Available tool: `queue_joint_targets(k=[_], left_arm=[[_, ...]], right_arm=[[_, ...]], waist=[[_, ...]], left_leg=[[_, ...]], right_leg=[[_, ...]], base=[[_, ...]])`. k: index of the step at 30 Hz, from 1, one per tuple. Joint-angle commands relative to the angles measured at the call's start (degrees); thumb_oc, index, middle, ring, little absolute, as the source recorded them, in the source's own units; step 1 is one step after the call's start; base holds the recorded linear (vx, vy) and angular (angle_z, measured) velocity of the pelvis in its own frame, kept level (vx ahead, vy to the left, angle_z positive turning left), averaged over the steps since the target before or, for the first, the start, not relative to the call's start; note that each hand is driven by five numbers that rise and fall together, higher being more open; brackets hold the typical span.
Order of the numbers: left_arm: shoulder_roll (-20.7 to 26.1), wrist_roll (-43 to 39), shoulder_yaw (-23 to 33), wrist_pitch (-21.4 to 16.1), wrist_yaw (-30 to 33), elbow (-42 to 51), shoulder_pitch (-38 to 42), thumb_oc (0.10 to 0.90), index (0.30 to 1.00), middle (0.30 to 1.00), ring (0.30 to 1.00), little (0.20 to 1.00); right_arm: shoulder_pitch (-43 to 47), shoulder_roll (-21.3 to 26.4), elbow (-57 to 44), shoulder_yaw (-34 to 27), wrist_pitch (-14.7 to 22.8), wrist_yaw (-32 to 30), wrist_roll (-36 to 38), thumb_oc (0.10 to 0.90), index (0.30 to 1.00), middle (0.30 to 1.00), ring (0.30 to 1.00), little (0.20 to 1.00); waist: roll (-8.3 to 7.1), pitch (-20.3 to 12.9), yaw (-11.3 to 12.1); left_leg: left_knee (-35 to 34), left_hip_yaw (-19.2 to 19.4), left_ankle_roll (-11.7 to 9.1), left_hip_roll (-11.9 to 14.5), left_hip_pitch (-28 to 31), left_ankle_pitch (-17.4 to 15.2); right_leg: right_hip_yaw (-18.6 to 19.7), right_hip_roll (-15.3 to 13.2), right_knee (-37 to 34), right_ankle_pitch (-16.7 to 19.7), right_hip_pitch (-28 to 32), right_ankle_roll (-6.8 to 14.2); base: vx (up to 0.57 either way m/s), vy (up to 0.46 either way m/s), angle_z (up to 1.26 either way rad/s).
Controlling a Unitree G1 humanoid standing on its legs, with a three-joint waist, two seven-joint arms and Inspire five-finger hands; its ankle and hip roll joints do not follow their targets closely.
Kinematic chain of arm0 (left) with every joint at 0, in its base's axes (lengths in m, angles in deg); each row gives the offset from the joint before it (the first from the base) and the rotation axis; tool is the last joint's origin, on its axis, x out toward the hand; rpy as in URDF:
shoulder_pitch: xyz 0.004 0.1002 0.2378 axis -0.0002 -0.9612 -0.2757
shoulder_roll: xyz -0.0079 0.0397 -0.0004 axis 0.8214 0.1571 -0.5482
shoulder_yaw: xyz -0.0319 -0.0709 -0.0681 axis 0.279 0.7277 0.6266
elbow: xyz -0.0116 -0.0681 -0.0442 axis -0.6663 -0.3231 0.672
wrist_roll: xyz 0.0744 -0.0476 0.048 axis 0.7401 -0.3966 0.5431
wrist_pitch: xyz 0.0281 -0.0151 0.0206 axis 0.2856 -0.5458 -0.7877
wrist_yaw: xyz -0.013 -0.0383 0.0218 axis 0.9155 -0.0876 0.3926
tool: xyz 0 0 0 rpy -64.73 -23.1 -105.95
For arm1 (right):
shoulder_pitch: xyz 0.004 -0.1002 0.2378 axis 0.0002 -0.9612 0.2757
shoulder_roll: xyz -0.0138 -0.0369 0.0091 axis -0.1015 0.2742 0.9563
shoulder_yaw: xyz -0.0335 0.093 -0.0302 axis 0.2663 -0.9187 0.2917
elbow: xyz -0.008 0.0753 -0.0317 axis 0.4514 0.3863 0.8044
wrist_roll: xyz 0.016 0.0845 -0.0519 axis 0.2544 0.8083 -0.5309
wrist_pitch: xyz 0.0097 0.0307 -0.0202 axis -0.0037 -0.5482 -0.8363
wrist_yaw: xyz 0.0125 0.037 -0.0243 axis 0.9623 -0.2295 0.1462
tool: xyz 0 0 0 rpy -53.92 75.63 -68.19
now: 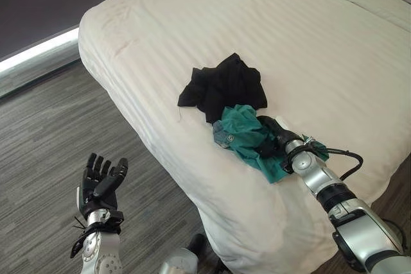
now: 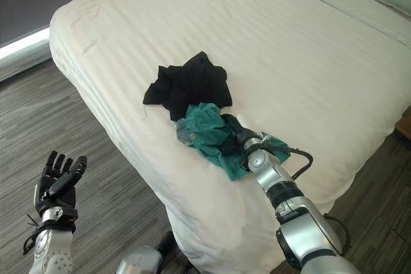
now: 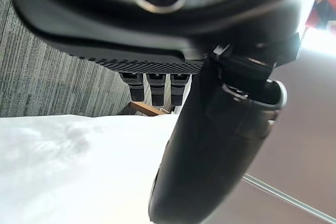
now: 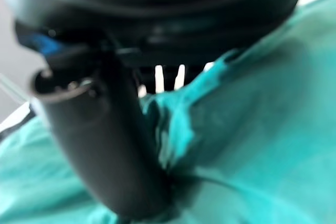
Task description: Pick up bed clothes into laundry basket.
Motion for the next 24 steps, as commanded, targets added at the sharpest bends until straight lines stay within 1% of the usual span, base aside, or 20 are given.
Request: queue_joint_targets(k=[1,2,3,4,5,6,7,8,9,10,11,13,15,16,18,19,20,22,23,24], left_arm=[[4.52,1.32,1.74,-5.46,-0.95,5.83,1.04,0.8,0.9,0.9,0.9,0.9],[4.53,1.33,1.68,-5.47,-0.94,5.82,1.03,0.8,0.9,0.9,0.9,0.9],[4.57,1.9,2.36,-5.52,-0.64,5.79,1.39,0.8,0.9,0.9,0.9,0.9],[4.57,1.9,2.33,-5.52,-0.64,5.79,1.38,0.8,0.9,0.9,0.9,0.9],[4.26,2.58,3.67,-5.77,0.2,5.69,1.82,0.8,0.9,0.9,0.9,0.9],[4.3,2.61,3.51,-5.75,0.24,5.72,1.77,0.8,0.9,0.9,0.9,0.9],[4.09,2.92,4.02,-5.77,0.55,5.75,1.92,0.8,0.9,0.9,0.9,0.9],[3.72,3.95,4.88,-5.85,1.28,5.5,2.22,0.8,0.9,0.9,0.9,0.9],[3.5,4.15,5.19,-5.96,1.46,5.63,2.35,0.8,0.9,0.9,0.9,0.9],[3.56,4.18,4.93,-5.95,1.49,5.66,2.31,0.8,0.9,0.9,0.9,0.9],[3.36,4.69,5.56,-5.84,1.75,5.81,2.32,0.8,0.9,0.9,0.9,0.9],[2.94,5.56,6.71,-5.78,2.36,5.89,2.51,0.8,0.9,0.9,0.9,0.9],[3.01,6.42,7.37,-5.85,2.92,5.79,3.03,0.8,0.9,0.9,0.9,0.9],[3.03,6.79,7.58,-5.77,2.73,5.92,3.55,0.8,0.9,0.9,0.9,0.9],[3.13,7.24,7.52,-5.96,2.38,6.49,5.15,0.8,0.9,0.9,0.9,0.9],[3.13,7.43,7.21,-6.04,2.07,6.8,5.89,0.8,0.9,0.9,0.9,0.9],[2.76,7.87,6.96,-6.19,2.3,9.01,6.6,0.8,0.9,0.9,0.9,0.9],[2.14,7.6,7.53,-6.5,2.88,10.24,7.59,0.8,0.9,0.9,0.9,0.9],[2.03,7.26,7.89,-6.62,3.33,10.64,7.89,0.8,0.9,0.9,0.9,0.9],[2.33,7.01,8.34,-6.8,3.91,11.28,8.42,0.8,0.9,0.9,0.9,0.9]], right_arm=[[-0.99,2.01,2.41,4.94,-1.99,0.98,-5.65,0.4,0.3,0.3,0.3,0.3],[-1.12,2.08,2.25,4.85,-2.05,1.04,-5.68,0.4,0.3,0.3,0.3,0.3],[-4.22,3.93,-2.24,3.5,-1.61,0.9,-6.52,0.4,0.3,0.3,0.3,0.3],[-4.27,3.96,-2.29,3.47,-1.64,0.92,-6.53,0.4,0.3,0.3,0.3,0.3],[-9.06,5.72,-10.25,0.23,-1.0,0.57,-6.35,0.4,0.3,0.3,0.3,0.3],[-9.58,5.9,-10.84,-0.1,-1.22,0.75,-6.44,0.4,0.3,0.3,0.3,0.3],[-12.33,6.69,-14.87,-1.99,-0.97,0.87,-6.46,0.4,0.3,0.3,0.3,0.3],[-17.72,8.07,-21.87,-6.27,-0.22,0.99,-5.75,0.4,0.3,0.3,0.3,0.3],[-19.82,8.36,-23.53,-8.32,0.24,0.34,-4.87,0.4,0.3,0.3,0.3,0.3],[-20.41,8.47,-24.01,-8.74,0.13,0.48,-4.9,0.4,0.3,0.3,0.3,0.3],[-22.64,8.9,-26.61,-11.45,0.64,-0.14,-3.77,0.4,0.3,0.3,0.3,0.3],[-30.09,8.67,-33.1,-20.62,1.53,-2.21,0.62,0.4,0.3,0.3,0.3,0.3],[-34.5,7.97,-36.21,-25.93,1.86,-3.37,1.76,0.4,0.3,0.3,0.3,0.3],[-35.87,7.32,-37.36,-28.73,2.4,-4.73,3.14,0.4,0.3,0.3,0.3,0.3],[-39.04,5.78,-40.53,-33.85,3.95,-6.27,5.7,0.4,0.3,0.3,0.3,0.3],[-39.83,5.3,-41.0,-35.13,4.32,-6.67,5.7,0.4,0.3,0.3,0.3,0.3],[-40.51,4.94,-41.01,-36.68,4.22,-7.55,5.1,0.4,0.3,0.3,0.3,0.3],[-41.97,3.88,-41.4,-39.16,3.91,-8.59,5.44,0.4,0.3,0.3,0.3,0.3],[-42.4,3.07,-41.54,-40.07,3.82,-9.12,6.24,0.4,0.3,0.3,0.3,0.3],[-43.85,2.04,-42.78,-41.27,3.63,-9.17,6.96,0.4,0.3,0.3,0.3,0.3]], waist=[[0.81,-3.68,0.61],[0.82,-3.71,0.62],[1.09,-3.81,-0.14],[1.1,-3.82,-0.12],[1.37,-3.82,-1.44],[1.39,-3.87,-1.34],[1.52,-3.96,-1.87],[1.7,-4.08,-3.03],[1.76,-4.09,-3.54],[1.78,-4.16,-3.35],[1.86,-4.16,-4.22],[1.97,-4.37,-5.92],[1.77,-4.34,-7.08],[1.68,-3.91,-8.12],[0.94,-1.79,-10.06],[0.95,-0.97,-10.31],[0.75,-0.32,-10.83],[-0.06,-0.22,-11.99],[-0.48,-0.4,-12.83],[-1.1,-0.86,-13.95]], left_leg=[[-0.99,-2.96,-2.99,1.47,-1.7,-0.08],[-0.99,-2.99,-2.99,1.46,-1.7,-0.08],[-0.99,-3.04,-3.0,1.44,-1.56,-0.18],[-0.99,-3.05,-3.0,1.44,-1.55,-0.18],[-0.99,-2.86,-2.97,1.47,-1.31,-0.37],[-0.99,-2.9,-2.97,1.46,-1.27,-0.38],[-0.99,-2.81,-2.97,1.46,-1.14,-0.47],[-0.99,-2.68,-2.9,1.4,-0.77,-0.76],[-0.99,-2.64,-2.87,1.4,-0.67,-0.84],[-0.99,-2.7,-2.87,1.38,-0.62,-0.85],[-0.99,-2.59,-2.86,1.38,-0.52,-0.95],[-0.99,-2.36,-2.77,1.32,-0.41,-0.64],[-0.99,-2.11,-2.94,1.51,0.2,-1.44],[-0.09,-1.29,-2.95,1.77,0.04,-1.09],[8.58,1.98,-4.13,1.07,-3.04,-3.53],[13.33,2.96,-4.85,0.77,-5.33,-3.74],[15.66,3.84,-5.61,1.58,-6.89,-2.95],[16.23,3.77,-5.61,4.82,-7.93,-1.97],[15.3,3.7,-5.63,7.43,-7.79,-1.23],[12.83,4.93,-6.01,11.71,-6.55,0.29]], right_leg=[[-3.68,-6.2,0.74,-1.51,2.95,4.5],[-3.71,-6.2,0.74,-1.52,2.97,4.5],[-3.69,-6.33,0.74,-1.68,3.15,4.49],[-3.7,-6.33,0.74,-1.68,3.16,4.49],[-3.52,-6.46,0.74,-1.85,3.32,4.47],[-3.57,-6.47,0.74,-1.87,3.39,4.48],[-3.53,-6.5,0.74,-2.02,3.53,4.46],[-3.5,-6.6,0.74,-2.34,3.91,4.45],[-3.47,-6.63,0.75,-2.46,3.97,4.45],[-3.54,-6.63,0.74,-2.49,4.04,4.45],[-3.47,-6.69,0.74,-2.57,4.08,4.46],[-3.48,-6.72,0.74,-2.47,4.11,4.45],[-3.17,-6.62,0.84,-3.39,4.53,4.34],[-2.86,-6.84,1.07,-3.07,4.27,4.2],[-2.33,-7.86,2.31,-3.79,4.3,3.61],[-1.91,-8.04,3.17,-4.06,3.91,3.42],[-1.51,-8.26,3.75,-4.19,3.82,3.27],[-0.28,-8.84,4.3,-4.35,3.88,3.63],[0.44,-9.33,4.51,-4.37,3.87,4.05],[1.25,-10.14,5.15,-4.79,3.75,4.72]], base=[[0.02,0.007,0.05],[0.03,0.009,0.07],[0.02,0.002,0.06],[0.04,0.006,0.13],[0.02,0.003,0.1],[0.03,0.006,0.15],[0.04,0.005,0.07],[0.04,0.001,0.08],[0.03,-0.001,0.03],[0.0,0.0,0.0],[0.03,-0.002,-0.07],[0.02,-0.002,0.08],[0.02,-0.006,0.09],[-0.07,0.004,-0.06],[-0.1,0.012,0.02],[-0.07,0.038,0.09],[-0.03,0.084,-0.01],[0.06,0.127,-0.1],[0.11,0.189,-0.31],[0.14,0.286,-0.5]])
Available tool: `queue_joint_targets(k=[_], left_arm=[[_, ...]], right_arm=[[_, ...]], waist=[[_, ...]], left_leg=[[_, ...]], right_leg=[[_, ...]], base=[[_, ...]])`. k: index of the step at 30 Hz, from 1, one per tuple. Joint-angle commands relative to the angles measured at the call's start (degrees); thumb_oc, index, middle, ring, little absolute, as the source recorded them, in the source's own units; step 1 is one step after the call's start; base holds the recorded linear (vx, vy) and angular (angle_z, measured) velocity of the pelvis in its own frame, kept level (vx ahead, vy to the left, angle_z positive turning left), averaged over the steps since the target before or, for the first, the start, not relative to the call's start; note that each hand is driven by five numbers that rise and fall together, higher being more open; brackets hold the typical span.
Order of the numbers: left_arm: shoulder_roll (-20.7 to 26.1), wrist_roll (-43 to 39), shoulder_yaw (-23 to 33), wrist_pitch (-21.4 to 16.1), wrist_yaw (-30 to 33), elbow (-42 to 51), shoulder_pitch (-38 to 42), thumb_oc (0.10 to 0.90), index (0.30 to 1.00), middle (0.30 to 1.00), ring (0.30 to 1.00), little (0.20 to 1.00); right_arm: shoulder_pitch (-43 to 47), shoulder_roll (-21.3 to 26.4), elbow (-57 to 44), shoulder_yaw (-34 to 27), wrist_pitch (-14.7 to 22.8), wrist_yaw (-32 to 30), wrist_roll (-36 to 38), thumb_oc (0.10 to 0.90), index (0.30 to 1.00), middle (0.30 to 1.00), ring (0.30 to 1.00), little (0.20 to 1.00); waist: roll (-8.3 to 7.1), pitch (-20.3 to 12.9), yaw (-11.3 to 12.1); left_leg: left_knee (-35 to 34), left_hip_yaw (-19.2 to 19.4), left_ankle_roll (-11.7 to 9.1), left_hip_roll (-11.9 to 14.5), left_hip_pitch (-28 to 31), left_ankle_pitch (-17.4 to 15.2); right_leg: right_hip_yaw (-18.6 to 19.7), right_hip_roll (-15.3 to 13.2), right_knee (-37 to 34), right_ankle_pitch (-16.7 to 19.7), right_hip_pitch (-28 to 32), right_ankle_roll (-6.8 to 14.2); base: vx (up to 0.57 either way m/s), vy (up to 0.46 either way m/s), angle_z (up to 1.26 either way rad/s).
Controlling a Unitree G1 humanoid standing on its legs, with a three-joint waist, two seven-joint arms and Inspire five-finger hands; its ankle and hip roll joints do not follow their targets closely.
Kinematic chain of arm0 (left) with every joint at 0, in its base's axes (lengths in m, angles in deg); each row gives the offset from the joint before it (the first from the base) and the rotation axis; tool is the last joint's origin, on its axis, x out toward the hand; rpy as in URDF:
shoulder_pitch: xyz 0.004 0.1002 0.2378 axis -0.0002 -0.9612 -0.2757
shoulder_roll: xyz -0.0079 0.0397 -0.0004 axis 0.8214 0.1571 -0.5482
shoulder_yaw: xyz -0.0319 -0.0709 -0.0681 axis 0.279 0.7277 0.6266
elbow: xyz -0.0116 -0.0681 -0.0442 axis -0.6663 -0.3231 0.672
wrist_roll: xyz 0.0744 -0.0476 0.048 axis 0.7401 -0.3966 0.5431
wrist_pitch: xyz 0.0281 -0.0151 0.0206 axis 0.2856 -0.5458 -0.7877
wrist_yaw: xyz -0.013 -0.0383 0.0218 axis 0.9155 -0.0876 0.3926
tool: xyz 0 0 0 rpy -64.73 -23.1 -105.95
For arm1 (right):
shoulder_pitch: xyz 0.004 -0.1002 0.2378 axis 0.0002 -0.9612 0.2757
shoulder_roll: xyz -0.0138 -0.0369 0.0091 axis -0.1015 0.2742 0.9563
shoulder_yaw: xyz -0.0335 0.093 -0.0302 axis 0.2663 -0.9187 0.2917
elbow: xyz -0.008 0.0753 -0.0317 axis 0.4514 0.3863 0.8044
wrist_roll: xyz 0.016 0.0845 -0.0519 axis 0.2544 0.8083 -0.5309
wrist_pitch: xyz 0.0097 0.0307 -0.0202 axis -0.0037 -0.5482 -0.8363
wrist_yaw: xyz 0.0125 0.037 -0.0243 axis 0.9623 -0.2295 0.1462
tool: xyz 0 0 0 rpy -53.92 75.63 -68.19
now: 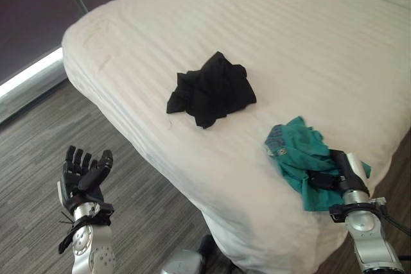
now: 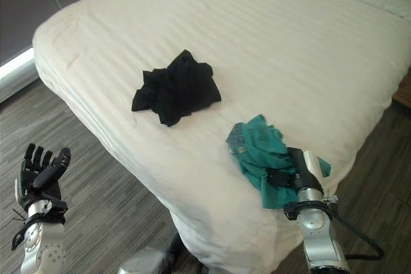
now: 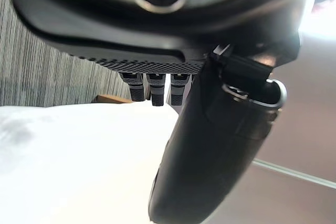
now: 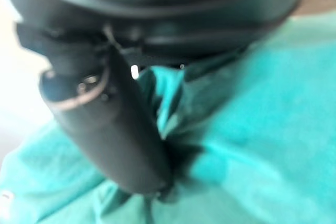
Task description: Pick up bed clothes into laundry basket.
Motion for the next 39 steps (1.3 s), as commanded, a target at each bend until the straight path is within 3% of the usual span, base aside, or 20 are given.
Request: queue_joint_targets(k=[1,4,7,8,9,10,11,12,13,14,15,16,19,21,22,25,27,29,33,39], left_arm=[[3.29,2.36,3.93,-6.79,0.62,8.93,3.7,0.8,0.9,0.9,0.9,0.9],[6.29,3.98,3.7,-7.41,2.32,8.66,6.55,0.8,0.9,0.9,0.9,0.9],[10.12,5.09,3.36,-7.74,2.85,7.91,10.68,0.8,0.9,0.9,0.9,0.9],[13.65,6.4,3.22,-7.94,2.95,7.79,12.53,0.8,0.9,0.9,0.9,0.9],[13.81,6.42,3.23,-7.96,2.98,7.67,12.69,0.8,0.9,0.9,0.9,0.9],[16.73,7.48,3.44,-7.93,2.87,7.43,13.89,0.8,0.9,0.9,0.9,0.9],[16.78,7.47,3.43,-7.95,2.86,7.38,13.94,0.8,0.9,0.9,0.9,0.9],[21.27,8.5,1.82,-8.24,2.5,6.31,17.21,0.8,0.9,0.9,0.9,0.9],[24.14,9.63,1.28,-8.02,2.67,5.75,18.21,0.8,0.9,0.9,0.9,0.9],[27.93,10.95,0.32,-7.68,3.03,4.19,20.3,0.8,0.9,0.9,0.9,0.9],[27.99,10.93,0.24,-7.7,3.02,4.11,20.36,0.8,0.9,0.9,0.9,0.9],[33.71,12.2,-0.87,-7.46,3.94,1.9,22.6,0.8,0.9,0.9,0.9,0.9],[39.6,11.95,-1.7,-6.12,3.32,-3.9,24.26,0.8,0.9,0.9,0.9,0.9],[43.86,11.97,-4.42,-5.18,1.82,-5.04,27.5,0.8,0.9,0.9,0.9,0.9],[43.88,11.96,-4.52,-5.21,1.82,-5.11,27.62,0.8,0.9,0.9,0.9,0.9],[45.95,13.56,-6.92,-3.77,0.87,-5.87,29.57,0.8,0.9,0.9,0.9,0.9],[47.32,13.88,-7.78,-3.22,-0.41,-6.71,29.42,0.8,0.9,0.9,0.9,0.9],[47.89,13.41,-7.41,-3.13,-1.14,-7.58,28.76,0.8,0.9,0.9,0.9,0.9],[53.21,13.74,-10.73,-1.18,-7.48,-10.77,28.66,0.8,0.9,0.9,0.9,0.9],[57.7,15.87,-16.22,0.24,-12.97,-16.5,31.51,0.8,0.9,0.9,0.9,0.9]], right_arm=[[-1.15,3.68,-6.61,-3.87,2.72,-5.21,2.8,0.4,0.3,0.3,0.3,0.3],[-2.05,3.82,-7.23,-3.39,2.79,-5.31,3.56,0.4,0.3,0.3,0.3,0.3],[-1.82,3.78,-6.89,-2.94,2.92,-5.33,5.65,0.4,0.3,0.3,0.3,0.3],[-1.4,3.9,-5.96,-3.12,2.66,-5.57,6.54,0.4,0.3,0.3,0.3,0.3],[-1.31,3.8,-5.99,-3.11,2.61,-5.56,6.56,0.4,0.3,0.3,0.3,0.3],[-1.06,3.75,-5.83,-3.19,2.57,-5.38,6.82,0.4,0.3,0.3,0.3,0.3],[-1.04,3.71,-5.83,-3.2,2.56,-5.39,6.81,0.4,0.3,0.3,0.3,0.3],[-1.44,2.62,-5.72,-4.2,2.37,-5.34,7.89,0.4,0.3,0.3,0.3,0.3],[-1.18,2.07,-5.23,-4.16,2.31,-5.78,8.78,0.4,0.3,0.3,0.3,0.3],[-0.86,0.87,-5.82,-3.73,2.62,-5.71,9.69,0.4,0.3,0.3,0.3,0.3],[-0.88,0.81,-5.81,-3.75,2.61,-5.71,9.68,0.4,0.3,0.3,0.3,0.3],[-0.07,-0.2,-5.25,-2.41,3.2,-5.94,11.86,0.4,0.3,0.3,0.3,0.3],[1.76,-0.32,-4.99,0.05,3.48,-5.66,12.26,0.4,0.3,0.3,0.3,0.3],[2.29,0.79,-4.35,1.71,3.41,-4.72,12.52,0.4,0.3,0.3,0.3,0.3],[2.29,0.77,-4.34,1.67,3.42,-4.72,12.52,0.4,0.3,0.3,0.3,0.3],[4.2,1.22,-2.78,3.6,4.18,-4.82,14.2,0.4,0.3,0.3,0.3,0.3],[5.23,2.17,-2.09,4.87,4.32,-4.26,14.36,0.4,0.3,0.3,0.3,0.3],[5.77,2.41,-1.6,5.38,4.2,-4.13,14.41,0.4,0.3,0.3,0.3,0.3],[7.07,4.84,-0.79,7.21,3.8,-2.47,14.55,0.4,0.3,0.3,0.3,0.3],[3.46,4.24,-1.57,6.98,4.07,0.08,13.77,0.4,0.3,0.3,0.3,0.3]], waist=[[-0.61,-5.29,-4.18],[0.55,-6.49,-5.63],[2.01,-7.94,-6.71],[2.81,-8.62,-6.99],[2.63,-8.38,-6.83],[2.73,-9.01,-7.38],[2.65,-8.99,-7.29],[2.16,-9.69,-8.15],[2.18,-9.58,-8.55],[1.89,-9.29,-8.59],[1.84,-9.41,-8.46],[2.6,-8.51,-8.97],[3.71,-7.11,-7.93],[5.38,-6.72,-9.34],[5.38,-6.74,-9.26],[5.12,-6.5,-8.31],[4.54,-6.64,-8.21],[4.39,-6.85,-7.34],[5.57,-8.8,-8.49],[6.14,-10.12,-10.06]], left_leg=[[-6.4,2.15,-4.19,16.79,2.41,7.21],[-10.59,2.32,-7.15,23.65,5.36,14.54],[-11.65,0.41,-9.72,25.99,6.88,16.13],[-11.15,-0.85,-10.1,24.29,7.46,12.79],[-10.61,-0.81,-9.95,24.07,7.16,12.81],[-10.75,0.19,-9.47,22.77,8.13,8.13],[-10.63,0.28,-9.43,22.69,8.1,8.07],[-10.72,2.2,-8.1,19.27,8.61,0.7],[-10.64,2.4,-7.49,17.69,8.81,-0.86],[-10.48,3.25,-6.32,15.83,8.69,-1.62],[-10.54,3.4,-6.31,15.86,8.98,-2.16],[-11.28,4.18,-4.68,13.66,9.32,-2.23],[-13.22,6.5,-2.72,12.24,10.58,-1.76],[-15.8,6.94,-1.04,9.99,11.82,-0.4],[-15.89,6.97,-1.07,10.03,11.83,-0.35],[-18.07,9.86,-0.17,8.04,13.54,-0.05],[-18.17,11.13,-0.14,7.28,13.96,-0.37],[-18.14,12.39,-0.39,7.19,14.16,-0.52],[-19.05,14.99,-1.03,7.56,13.77,-0.24],[-19.05,16.09,-1.78,8.08,14.62,0.2]], right_leg=[[-1.02,-5.58,5.14,-3.78,2.48,6.75],[1.37,-7.49,9.02,-5.36,0.91,8.23],[3.56,-10.21,11.36,-5.42,-0.14,10.47],[4.53,-12.39,11.99,-4.44,-0.51,11.68],[4.81,-12.53,12.04,-4.0,-0.75,11.79],[5.34,-13.62,11.86,-2.93,-0.74,12.22],[5.44,-13.69,11.81,-2.87,-0.78,12.26],[5.86,-17.49,10.67,2.17,-0.84,13.4],[6.68,-18.84,10.92,6.11,-1.58,13.44],[7.57,-20.19,11.25,10.24,-2.92,13.26],[7.56,-20.23,11.25,9.77,-2.73,13.36],[8.18,-20.45,13.16,14.38,-5.22,12.41],[3.78,-20.53,17.97,13.56,-8.06,11.79],[2.91,-12.01,23.94,4.57,-8.97,9.92],[2.94,-11.97,24.0,4.55,-9.05,9.88],[-4.27,-6.86,22.35,-1.53,-8.4,7.8],[-4.94,-4.64,19.13,-2.05,-7.66,7.61],[-6.91,-5.71,15.95,-1.52,-6.34,7.83],[-2.57,-4.3,6.92,1.07,-3.33,9.39],[-2.68,-3.73,2.34,2.49,-0.97,9.06]], base=[[0.15,0.298,-0.55],[0.12,0.37,-0.41],[0.11,0.507,-0.64],[0.06,0.44,-0.55],[0.07,0.429,-0.5],[0.01,0.146,-0.38],[0.1,0.442,-0.45],[0.06,0.471,-0.19],[0.05,0.636,-0.06],[0.03,0.33,0.04],[-0.02,0.472,-0.15],[-0.04,0.472,-0.21],[-0.08,0.512,-0.27],[-0.03,0.469,-0.59],[-0.04,0.333,-0.04],[-0.04,0.216,0.09],[-0.03,0.07,-0.34],[-0.03,0.031,-0.37],[0.0,-0.008,-0.33],[0.06,-0.06,-0.21]])
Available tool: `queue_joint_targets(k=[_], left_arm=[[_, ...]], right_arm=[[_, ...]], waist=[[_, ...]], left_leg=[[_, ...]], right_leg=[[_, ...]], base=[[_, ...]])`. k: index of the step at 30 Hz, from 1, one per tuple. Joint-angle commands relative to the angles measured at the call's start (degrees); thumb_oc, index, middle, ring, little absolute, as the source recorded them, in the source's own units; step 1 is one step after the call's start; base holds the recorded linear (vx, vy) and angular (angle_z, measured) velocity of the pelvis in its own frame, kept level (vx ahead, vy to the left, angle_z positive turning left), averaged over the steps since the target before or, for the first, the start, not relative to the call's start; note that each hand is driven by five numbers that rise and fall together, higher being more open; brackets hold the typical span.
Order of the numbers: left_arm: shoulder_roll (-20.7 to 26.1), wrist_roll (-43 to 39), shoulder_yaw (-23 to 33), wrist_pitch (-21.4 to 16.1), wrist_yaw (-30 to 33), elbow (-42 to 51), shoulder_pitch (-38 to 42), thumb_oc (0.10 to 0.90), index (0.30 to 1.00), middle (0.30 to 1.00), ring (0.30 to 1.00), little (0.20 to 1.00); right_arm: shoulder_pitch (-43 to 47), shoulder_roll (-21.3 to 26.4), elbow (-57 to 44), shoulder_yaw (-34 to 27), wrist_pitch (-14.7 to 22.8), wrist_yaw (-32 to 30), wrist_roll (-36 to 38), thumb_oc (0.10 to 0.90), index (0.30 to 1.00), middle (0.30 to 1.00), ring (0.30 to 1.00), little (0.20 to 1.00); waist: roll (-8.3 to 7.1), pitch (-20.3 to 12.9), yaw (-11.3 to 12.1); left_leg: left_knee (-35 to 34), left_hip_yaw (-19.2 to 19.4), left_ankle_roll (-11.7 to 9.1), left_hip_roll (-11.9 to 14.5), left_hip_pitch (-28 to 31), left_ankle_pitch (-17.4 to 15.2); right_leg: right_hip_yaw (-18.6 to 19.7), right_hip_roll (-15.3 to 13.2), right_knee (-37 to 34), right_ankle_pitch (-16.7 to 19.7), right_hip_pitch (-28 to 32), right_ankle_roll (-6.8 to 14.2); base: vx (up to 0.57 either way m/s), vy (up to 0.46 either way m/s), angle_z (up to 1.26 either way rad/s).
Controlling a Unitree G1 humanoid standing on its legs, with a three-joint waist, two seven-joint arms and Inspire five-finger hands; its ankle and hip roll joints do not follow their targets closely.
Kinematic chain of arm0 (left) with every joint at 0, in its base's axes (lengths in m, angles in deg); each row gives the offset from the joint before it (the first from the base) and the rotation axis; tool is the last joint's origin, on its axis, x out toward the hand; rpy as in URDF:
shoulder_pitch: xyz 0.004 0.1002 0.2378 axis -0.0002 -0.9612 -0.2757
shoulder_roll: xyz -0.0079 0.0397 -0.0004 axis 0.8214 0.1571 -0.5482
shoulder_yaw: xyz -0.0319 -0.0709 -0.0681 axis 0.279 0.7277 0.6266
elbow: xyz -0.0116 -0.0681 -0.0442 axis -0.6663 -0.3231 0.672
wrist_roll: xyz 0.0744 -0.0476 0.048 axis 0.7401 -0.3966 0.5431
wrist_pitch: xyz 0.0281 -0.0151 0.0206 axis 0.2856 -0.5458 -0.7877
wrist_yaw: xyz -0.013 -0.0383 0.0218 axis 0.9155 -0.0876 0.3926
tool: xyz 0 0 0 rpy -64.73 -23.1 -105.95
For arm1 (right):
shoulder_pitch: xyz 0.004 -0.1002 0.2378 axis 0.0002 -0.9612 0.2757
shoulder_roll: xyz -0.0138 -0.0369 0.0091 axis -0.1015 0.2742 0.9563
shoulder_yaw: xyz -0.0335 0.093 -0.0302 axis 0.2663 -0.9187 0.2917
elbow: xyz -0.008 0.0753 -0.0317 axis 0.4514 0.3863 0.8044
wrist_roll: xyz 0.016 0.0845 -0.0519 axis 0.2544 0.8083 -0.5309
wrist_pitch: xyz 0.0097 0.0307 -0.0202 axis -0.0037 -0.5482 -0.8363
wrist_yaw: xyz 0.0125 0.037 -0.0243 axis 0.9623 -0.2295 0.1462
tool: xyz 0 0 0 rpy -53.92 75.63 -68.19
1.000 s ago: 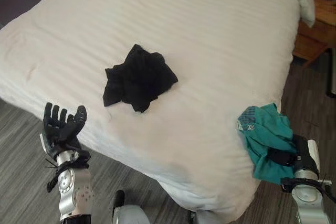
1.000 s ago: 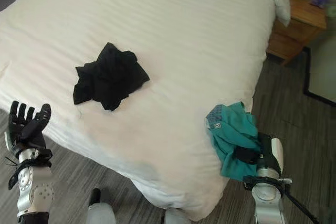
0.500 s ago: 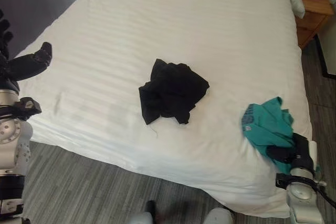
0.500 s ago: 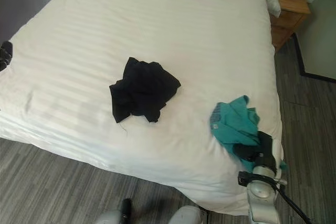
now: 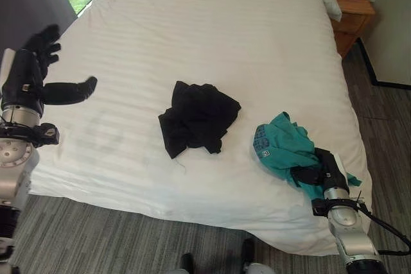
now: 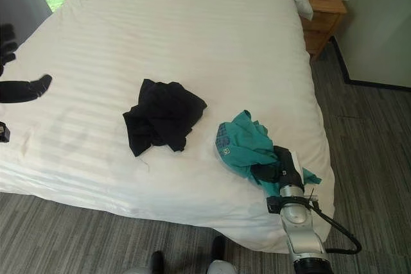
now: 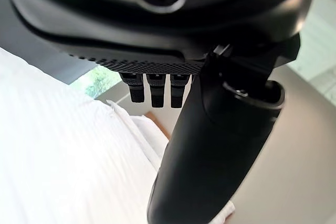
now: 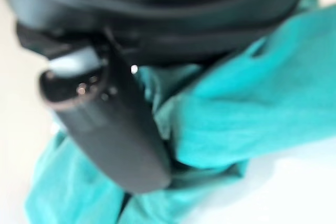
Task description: Pick up bed clothes into laundry basket.
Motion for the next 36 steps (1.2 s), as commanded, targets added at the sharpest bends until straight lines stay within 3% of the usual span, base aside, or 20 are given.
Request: queue_joint_targets(k=[1,7,11,18,20,27,31,36], left_arm=[[3.71,2.57,1.38,-1.95,-2.05,-5.11,8.26,0.8,0.9,0.9,0.9,0.9],[4.15,7.95,-4.01,-0.78,-5.31,-7.82,9.67,0.8,0.9,0.9,0.9,0.9],[2.17,10.12,-6.63,-0.49,-6.02,-8.63,9.96,0.8,0.9,0.9,0.9,0.9],[-4.4,13.9,-16.35,0.04,-4.59,-11.22,20.09,0.8,0.9,0.9,0.9,0.9],[-7.64,15.78,-19.64,0.28,-2.92,-12.67,25.43,0.8,0.9,0.9,0.9,0.9],[-11.72,21.28,-23.91,1.27,0.63,-17.12,34.32,0.8,0.9,0.9,0.9,0.9],[-12.59,23.8,-24.94,1.75,2.01,-19.91,37.28,0.8,0.9,0.9,0.9,0.9],[-9.53,34.41,-27.87,3.8,4.17,-24.79,41.1,0.8,0.9,0.9,0.9,0.9]], right_arm=[[-2.43,4.53,-4.29,-2.94,4.02,1.28,-0.23,0.4,0.3,0.3,0.3,0.3],[-6.2,3.48,-6.33,-5.15,4.24,2.48,-0.01,0.4,0.3,0.3,0.3,0.3],[-7.47,3.58,-5.74,-6.1,4.52,2.52,0.23,0.4,0.3,0.3,0.3,0.3],[-8.61,3.28,-6.56,-6.09,4.42,2.88,0.93,0.4,0.3,0.3,0.3,0.3],[-8.79,2.96,-6.89,-5.68,4.38,2.97,1.02,0.4,0.3,0.3,0.3,0.3],[-9.84,2.27,-7.17,-5.37,4.33,2.86,0.89,0.4,0.3,0.3,0.3,0.3],[-11.21,2.02,-7.27,-6.22,4.19,2.64,1.24,0.4,0.3,0.3,0.3,0.3],[-13.82,1.97,-5.38,-8.77,4.05,1.69,1.33,0.4,0.3,0.3,0.3,0.3]], waist=[[0.57,-3.98,-1.63],[1.65,-4.06,-3.64],[2.58,-3.88,-5.25],[3.49,-3.37,-8.38],[3.44,-2.9,-9.37],[3.04,-2.07,-10.91],[2.66,-1.44,-11.89],[1.86,0.05,-13.06]], left_leg=[[0.02,0.19,-1.2,-0.94,-0.33,-2.11],[0.02,0.86,-1.68,-0.5,-0.66,-2.09],[0.02,1.54,-1.97,-0.5,-1.21,-1.97],[0.02,2.39,-2.29,-0.45,-1.96,-2.09],[0.02,2.76,-2.3,-0.38,-2.24,-2.09],[0.02,3.83,-2.25,-0.19,-3.18,-2.3],[0.02,4.52,-2.22,-0.05,-3.54,-2.36],[0.02,5.83,-2.23,0.35,-4.44,-2.31]], right_leg=[[0.16,-1.93,1.64,-5.32,3.32,4.33],[0.81,-1.88,0.87,-5.0,3.07,4.45],[1.63,-1.92,0.7,-4.82,2.35,4.55],[2.59,-1.98,0.6,-4.75,1.25,4.67],[2.96,-1.97,0.55,-4.63,0.86,4.79],[4.17,-1.8,0.58,-4.16,-0.92,5.06],[5.02,-1.68,0.69,-3.89,-1.94,5.18],[6.17,-1.38,0.88,-3.33,-3.79,5.46]], base=[[0.04,-0.057,-0.05],[0.04,-0.05,-0.05],[0.03,-0.022,-0.12],[0.04,-0.011,-0.06],[0.03,-0.002,-0.04],[0.01,0.005,-0.1],[0.01,0.018,-0.13],[0.0,0.024,-0.18]])
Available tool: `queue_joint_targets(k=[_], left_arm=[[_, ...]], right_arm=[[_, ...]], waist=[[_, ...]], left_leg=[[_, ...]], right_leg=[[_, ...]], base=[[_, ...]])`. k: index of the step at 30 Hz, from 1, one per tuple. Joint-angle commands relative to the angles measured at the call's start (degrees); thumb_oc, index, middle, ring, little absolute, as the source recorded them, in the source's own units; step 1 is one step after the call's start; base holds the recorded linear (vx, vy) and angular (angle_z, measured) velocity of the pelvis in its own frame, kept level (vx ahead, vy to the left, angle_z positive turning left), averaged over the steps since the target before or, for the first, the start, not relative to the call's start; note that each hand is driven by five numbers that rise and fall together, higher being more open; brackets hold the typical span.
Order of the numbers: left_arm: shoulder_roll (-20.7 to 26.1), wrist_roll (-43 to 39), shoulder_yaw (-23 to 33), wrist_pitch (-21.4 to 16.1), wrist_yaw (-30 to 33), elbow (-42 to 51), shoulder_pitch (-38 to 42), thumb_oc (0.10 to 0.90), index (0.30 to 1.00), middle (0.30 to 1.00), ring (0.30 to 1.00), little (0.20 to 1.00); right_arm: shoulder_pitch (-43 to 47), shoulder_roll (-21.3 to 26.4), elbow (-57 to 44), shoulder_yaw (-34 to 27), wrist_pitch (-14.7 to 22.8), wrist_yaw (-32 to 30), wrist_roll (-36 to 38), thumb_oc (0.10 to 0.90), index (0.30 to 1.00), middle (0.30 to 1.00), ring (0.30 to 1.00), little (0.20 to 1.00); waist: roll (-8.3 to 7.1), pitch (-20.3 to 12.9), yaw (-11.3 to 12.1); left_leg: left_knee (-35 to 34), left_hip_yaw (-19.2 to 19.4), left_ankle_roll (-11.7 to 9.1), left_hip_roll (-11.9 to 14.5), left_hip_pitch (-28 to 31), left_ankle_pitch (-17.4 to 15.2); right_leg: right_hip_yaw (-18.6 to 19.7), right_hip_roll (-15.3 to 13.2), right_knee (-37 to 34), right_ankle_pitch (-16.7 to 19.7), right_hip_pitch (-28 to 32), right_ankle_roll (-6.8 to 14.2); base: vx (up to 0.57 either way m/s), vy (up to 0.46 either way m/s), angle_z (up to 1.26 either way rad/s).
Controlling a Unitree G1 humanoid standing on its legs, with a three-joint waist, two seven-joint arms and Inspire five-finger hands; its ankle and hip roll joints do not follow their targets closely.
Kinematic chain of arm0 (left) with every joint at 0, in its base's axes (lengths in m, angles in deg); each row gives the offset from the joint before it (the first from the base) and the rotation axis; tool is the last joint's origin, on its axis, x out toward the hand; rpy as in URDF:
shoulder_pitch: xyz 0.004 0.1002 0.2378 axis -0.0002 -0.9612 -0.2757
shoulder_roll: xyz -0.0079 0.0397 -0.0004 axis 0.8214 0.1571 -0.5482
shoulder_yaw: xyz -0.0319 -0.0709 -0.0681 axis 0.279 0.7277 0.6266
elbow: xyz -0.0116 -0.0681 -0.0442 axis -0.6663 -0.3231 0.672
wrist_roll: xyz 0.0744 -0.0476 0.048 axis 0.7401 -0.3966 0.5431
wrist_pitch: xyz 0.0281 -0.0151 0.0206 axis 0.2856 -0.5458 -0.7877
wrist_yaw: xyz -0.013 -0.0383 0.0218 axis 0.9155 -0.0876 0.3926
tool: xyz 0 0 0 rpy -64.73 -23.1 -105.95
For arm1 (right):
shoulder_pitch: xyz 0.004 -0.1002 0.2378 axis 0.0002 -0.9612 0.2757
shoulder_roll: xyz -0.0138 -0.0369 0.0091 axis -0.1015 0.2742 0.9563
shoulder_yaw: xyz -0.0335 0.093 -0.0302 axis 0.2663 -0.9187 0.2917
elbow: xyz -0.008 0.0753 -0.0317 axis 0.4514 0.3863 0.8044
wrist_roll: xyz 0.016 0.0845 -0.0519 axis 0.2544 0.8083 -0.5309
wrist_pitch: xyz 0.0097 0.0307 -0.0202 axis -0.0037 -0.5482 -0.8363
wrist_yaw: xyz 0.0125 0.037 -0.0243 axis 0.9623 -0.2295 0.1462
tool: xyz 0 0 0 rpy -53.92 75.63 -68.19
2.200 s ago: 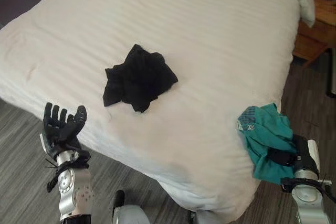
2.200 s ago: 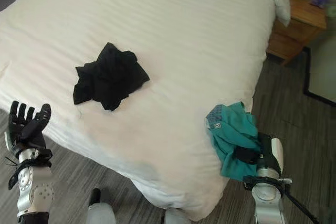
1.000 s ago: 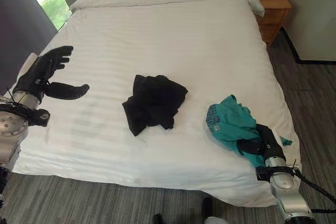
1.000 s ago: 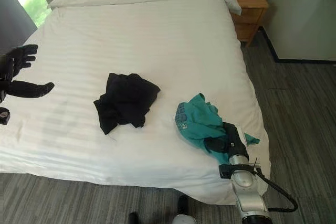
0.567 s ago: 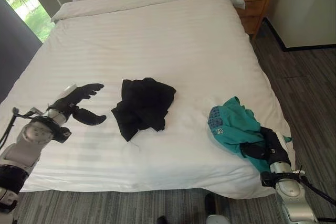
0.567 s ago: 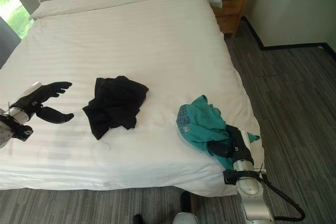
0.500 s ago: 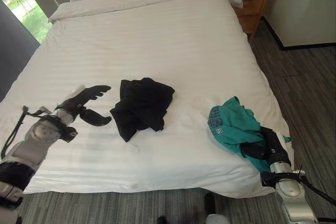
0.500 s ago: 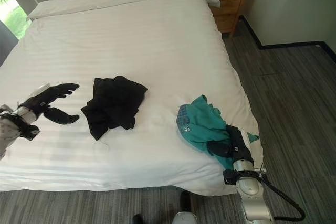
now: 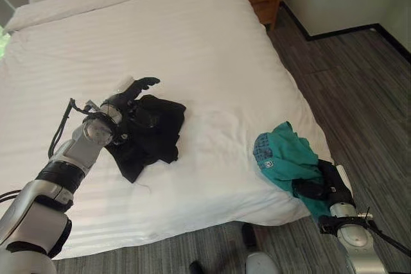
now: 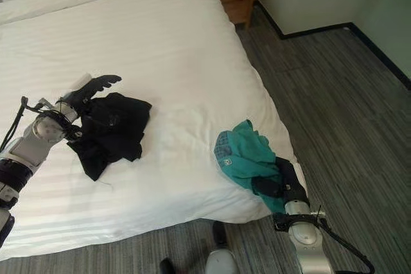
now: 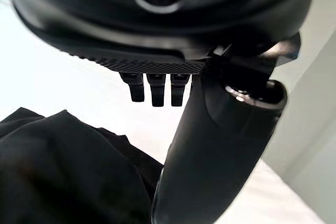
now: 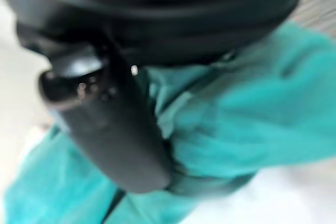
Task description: Pick up bed clothes into laundry basket.
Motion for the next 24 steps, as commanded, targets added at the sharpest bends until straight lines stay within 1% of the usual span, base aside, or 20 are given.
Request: queue_joint_targets(k=[1,2,3,5,6,9,11,12,15,17,18,19,20,21,22,23,24], left_arm=[[7.04,5.1,2.54,0.03,5.33,-2.65,10.91,0.8,0.9,0.9,0.9,0.9],[7.98,6.37,2.77,0.48,5.63,-3.08,10.86,0.8,0.9,0.9,0.9,0.9],[9.94,8.82,3.07,1.1,5.81,-2.45,10.52,0.8,0.9,0.9,0.9,0.9],[11.4,10.48,3.22,1.52,5.34,-2.06,10.07,0.8,0.9,0.9,0.9,0.9],[11.43,10.51,3.28,1.54,5.32,-2.01,10.01,0.8,0.9,0.9,0.9,0.9],[13.34,14.37,2.4,2.45,5.04,-3.76,9.7,0.8,0.9,0.9,0.9,0.9],[13.34,14.4,2.32,2.41,5.06,-3.88,9.83,0.8,0.9,0.9,0.9,0.9],[12.75,14.15,2.11,2.82,4.14,-7.5,8.98,0.8,0.9,0.9,0.9,0.9],[11.94,15.0,0.34,3.17,2.64,-9.51,9.29,0.8,0.9,0.9,0.9,0.9],[10.39,14.27,0.15,2.54,0.01,-11.87,7.25,0.8,0.9,0.9,0.9,0.9],[9.05,11.52,0.81,1.48,-2.15,-13.0,4.94,0.8,0.9,0.9,0.9,0.9],[8.27,10.43,0.96,1.16,-3.14,-13.28,3.89,0.8,0.9,0.9,0.9,0.9],[6.97,9.13,1.69,1.02,-3.68,-14.24,2.56,0.8,0.9,0.9,0.9,0.9],[6.97,9.13,1.7,1.02,-3.68,-14.24,2.54,0.8,0.9,0.9,0.9,0.9],[3.11,10.06,1.42,1.11,-4.04,-17.39,1.69,0.8,0.9,0.9,0.9,0.9],[1.28,11.51,0.67,1.26,-4.2,-18.18,1.8,0.665,0.698,0.698,0.698,0.698],[-0.37,12.94,-0.02,1.57,-4.2,-18.63,1.98,0.411,0.316,0.316,0.316,0.316]], right_arm=[[-2.58,1.91,-1.44,-5.11,0.4,-1.57,0.65,0.4,0.3,0.3,0.3,0.3],[-3.41,1.69,-0.71,-5.74,0.26,-1.73,0.69,0.4,0.3,0.3,0.3,0.3],[-5.07,1.22,0.45,-7.01,-0.02,-1.89,0.75,0.4,0.3,0.3,0.3,0.3],[-5.93,1.11,1.15,-7.72,-0.3,-1.74,1.26,0.4,0.3,0.3,0.3,0.3],[-5.93,1.11,1.15,-7.7,-0.3,-1.72,1.27,0.4,0.3,0.3,0.3,0.3],[-5.92,1.92,0.61,-7.69,-0.25,-0.97,1.45,0.4,0.3,0.3,0.3,0.3],[-5.82,1.92,0.71,-7.65,-0.21,-0.98,1.48,0.4,0.3,0.3,0.3,0.3],[-4.78,2.39,0.35,-6.7,0.04,-0.85,2.45,0.4,0.3,0.3,0.3,0.3],[-3.46,3.11,0.33,-5.4,0.19,-0.72,3.13,0.4,0.3,0.3,0.3,0.3],[-2.77,3.71,-0.44,-5.01,-0.07,-0.43,3.29,0.4,0.3,0.3,0.3,0.3],[-2.62,4.05,-0.5,-5.18,-0.03,-0.29,4.09,0.4,0.3,0.3,0.3,0.3],[-2.63,4.0,-0.8,-5.34,0.14,-0.32,4.45,0.4,0.3,0.3,0.3,0.3],[-2.35,4.0,-1.04,-5.24,0.35,-0.27,4.83,0.4,0.3,0.3,0.3,0.3],[-2.35,4.01,-1.04,-5.24,0.35,-0.27,4.83,0.4,0.3,0.3,0.3,0.3],[-1.76,4.02,-1.0,-4.58,0.62,-0.65,4.79,0.4,0.3,0.3,0.3,0.3],[-1.44,4.04,-1.25,-4.48,0.5,-0.95,4.48,0.4,0.3,0.3,0.3,0.3],[-1.03,4.21,-1.34,-4.29,0.43,-1.35,4.23,0.4,0.3,0.3,0.3,0.3]], waist=[[-1.36,1.9,0.11],[-1.59,2.08,0.08],[-1.88,2.3,0.24],[-2.11,2.49,0.45],[-2.13,2.48,0.43],[-2.57,3.21,0.78],[-2.61,3.25,0.76],[-2.87,4.26,1.06],[-3.47,5.49,1.0],[-4.24,6.53,0.66],[-4.76,7.15,0.34],[-4.98,7.63,0.15],[-5.28,8.04,-0.11],[-5.27,8.02,-0.11],[-6.04,8.75,-0.79],[-6.31,8.99,-0.93],[-6.54,9.33,-1.16]], left_leg=[[0.12,-0.57,-1.9,0.97,1.3,-2.13],[0.12,-0.45,-1.86,0.99,1.22,-2.15],[0.12,-0.31,-1.87,1.05,1.11,-2.21],[0.12,-0.44,-1.85,1.04,0.98,-2.25],[0.12,-0.44,-1.85,1.03,0.97,-2.25],[0.12,-0.7,-1.74,1.04,0.72,-2.26],[0.12,-0.71,-1.73,1.03,0.72,-2.26],[0.12,-0.89,-1.61,0.99,0.54,-2.51],[0.12,-1.08,-1.5,1.07,-0.84,-1.83],[0.12,-0.87,-1.45,1.16,-1.55,-1.67],[0.12,-0.73,-1.43,1.26,-2.3,-1.47],[0.12,-0.69,-1.41,1.37,-2.36,-1.61],[0.12,-0.65,-1.35,1.44,-2.75,-1.52],[0.12,-0.65,-1.35,1.44,-2.77,-1.51],[0.12,-0.35,-1.4,1.6,-3.58,-1.3],[0.12,-0.32,-1.44,1.72,-3.93,-1.24],[0.12,-0.34,-1.45,1.77,-4.13,-1.2]], right_leg=[[-0.06,-2.16,0.87,-5.37,5.71,5.99],[0.12,-2.08,0.91,-5.32,5.56,5.99],[0.29,-2.04,0.93,-5.24,5.3,6.01],[0.24,-2.04,0.94,-5.26,5.21,5.98],[0.24,-2.05,0.94,-5.26,5.21,5.99],[0.07,-2.18,0.99,-5.29,5.15,6.01],[0.06,-2.19,0.99,-5.29,5.16,6.01],[0.06,-2.17,1.15,-5.37,5.0,6.07],[0.26,-2.04,1.6,-4.86,3.28,5.9],[0.95,-1.84,2.01,-4.58,2.05,5.83],[1.54,-1.7,2.1,-4.39,1.11,5.7],[1.73,-1.6,2.28,-4.52,0.84,5.73],[2.12,-1.5,2.52,-4.46,0.1,5.64],[2.12,-1.5,2.53,-4.46,0.08,5.64],[2.61,-1.36,2.59,-4.28,-1.02,5.49],[2.72,-1.26,2.69,-4.2,-1.52,5.48],[2.82,-1.22,2.75,-4.13,-1.85,5.49]], base=[[0.01,0.003,-0.12],[0.02,0.002,-0.19],[0.02,0.006,-0.18],[0.02,0.008,-0.09],[0.0,0.0,0.0],[0.0,0.0,0.0],[0.0,0.0,0.0],[-0.05,0.013,0.0],[-0.08,0.015,0.01],[-0.07,0.033,0.02],[-0.04,0.041,-0.02],[-0.04,0.034,-0.09],[-0.02,0.02,-0.11],[-0.05,0.027,-0.07],[-0.04,0.017,-0.04],[-0.05,0.017,0.0],[0.0,0.0,0.0]])
